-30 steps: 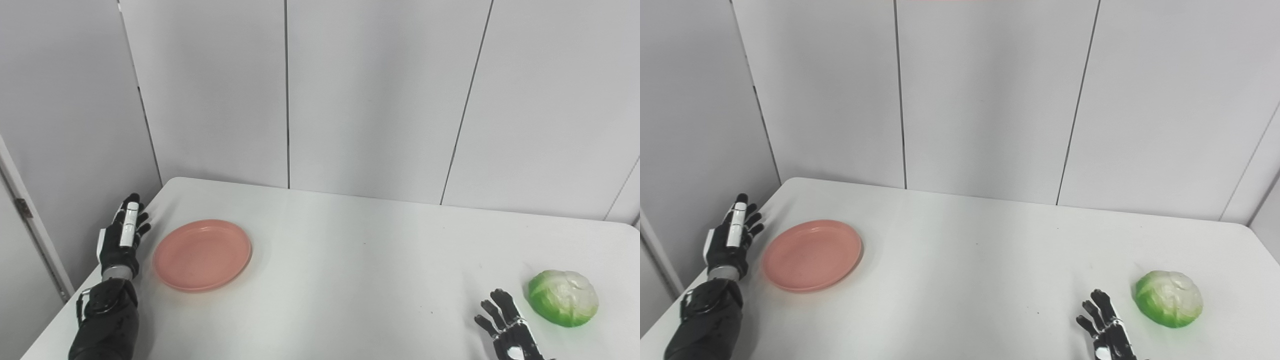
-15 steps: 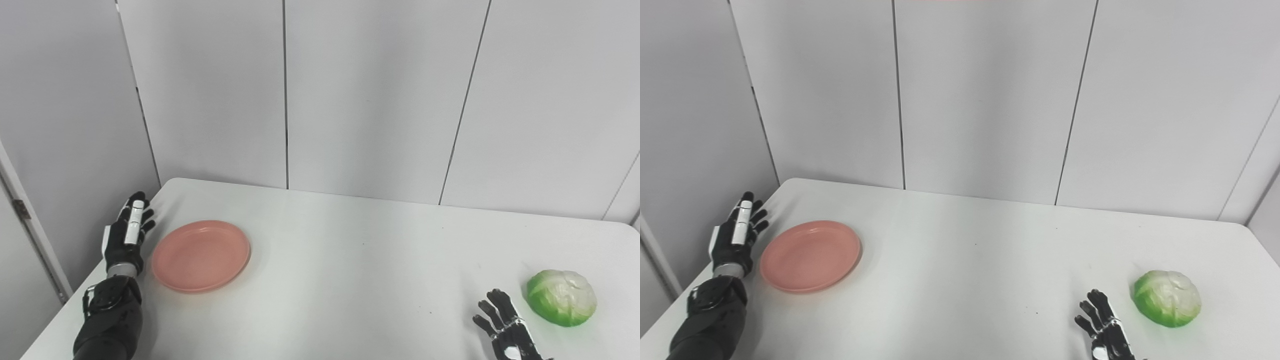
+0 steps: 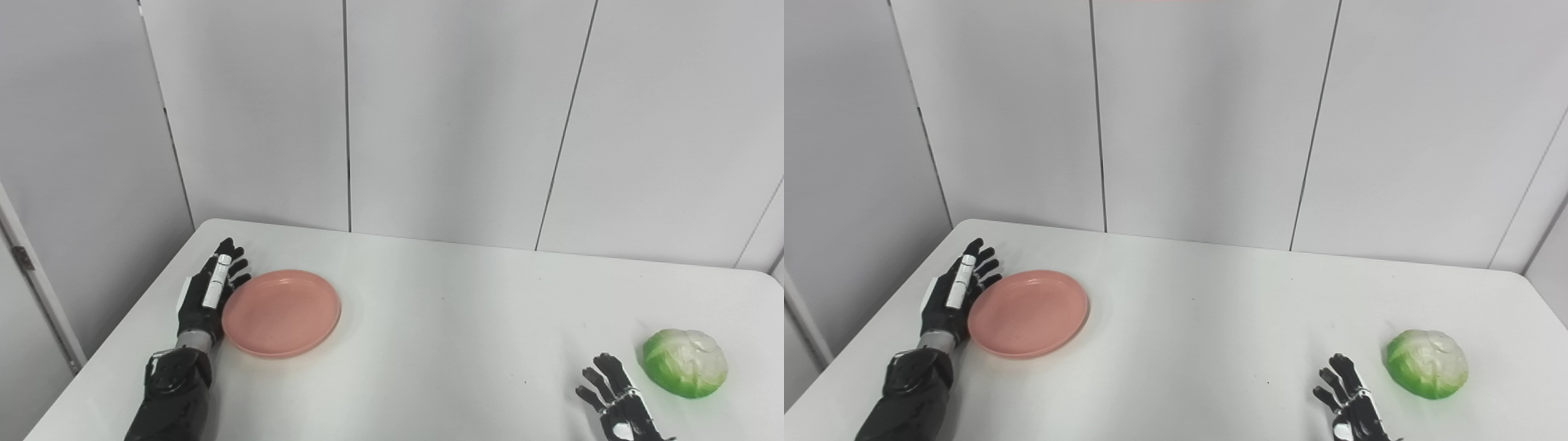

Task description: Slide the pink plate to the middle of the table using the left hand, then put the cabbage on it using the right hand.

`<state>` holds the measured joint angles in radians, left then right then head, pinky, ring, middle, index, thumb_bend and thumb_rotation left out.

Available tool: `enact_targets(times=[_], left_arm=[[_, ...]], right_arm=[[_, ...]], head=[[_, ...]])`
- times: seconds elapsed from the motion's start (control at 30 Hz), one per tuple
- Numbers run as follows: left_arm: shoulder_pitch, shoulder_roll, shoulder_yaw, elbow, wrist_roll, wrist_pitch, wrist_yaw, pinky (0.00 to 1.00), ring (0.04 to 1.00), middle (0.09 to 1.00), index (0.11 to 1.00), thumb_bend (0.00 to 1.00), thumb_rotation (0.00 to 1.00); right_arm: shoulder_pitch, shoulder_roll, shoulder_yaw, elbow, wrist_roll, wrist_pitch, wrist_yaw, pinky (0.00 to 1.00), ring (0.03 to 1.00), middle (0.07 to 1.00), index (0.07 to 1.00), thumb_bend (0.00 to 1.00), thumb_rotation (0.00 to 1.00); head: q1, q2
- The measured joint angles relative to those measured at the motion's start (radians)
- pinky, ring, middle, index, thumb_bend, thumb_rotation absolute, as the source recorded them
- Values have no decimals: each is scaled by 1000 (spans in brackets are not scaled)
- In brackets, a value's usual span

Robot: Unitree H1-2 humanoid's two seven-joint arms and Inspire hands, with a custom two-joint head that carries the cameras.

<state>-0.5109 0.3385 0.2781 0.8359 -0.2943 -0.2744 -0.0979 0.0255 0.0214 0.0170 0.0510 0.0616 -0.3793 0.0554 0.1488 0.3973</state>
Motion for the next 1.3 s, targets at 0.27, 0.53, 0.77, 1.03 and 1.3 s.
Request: enact_targets(times=[0.27, 0.53, 0.77, 1.03, 1.3], left_arm=[[54, -24, -24, -115, 2, 62, -4, 785, 867, 881, 884, 816, 807], [91, -67, -69, -216, 9, 98, -26, 801, 876, 886, 901, 803, 804], [86, -142, -109, -256, 23, 112, -33, 789, 862, 875, 880, 836, 808], [56, -203, -143, -241, 67, 110, -25, 801, 878, 883, 887, 886, 833], [56, -262, -128, -264, 66, 114, 9, 781, 861, 871, 873, 886, 843]], right_arm=[[0, 0, 0, 1, 0, 0, -2, 810, 858, 890, 864, 708, 874], [0, 1, 0, 2, -4, 0, -10, 802, 852, 886, 862, 725, 866], [0, 2, 3, 2, -10, 0, -20, 793, 845, 878, 855, 736, 862], [0, 3, 8, 2, -25, 0, -30, 776, 839, 874, 852, 736, 871], [0, 3, 14, 2, -55, -1, -49, 781, 840, 875, 852, 733, 878]], head=[[-6, 5], [-20, 9], [-41, 20], [-51, 23], [-109, 48]])
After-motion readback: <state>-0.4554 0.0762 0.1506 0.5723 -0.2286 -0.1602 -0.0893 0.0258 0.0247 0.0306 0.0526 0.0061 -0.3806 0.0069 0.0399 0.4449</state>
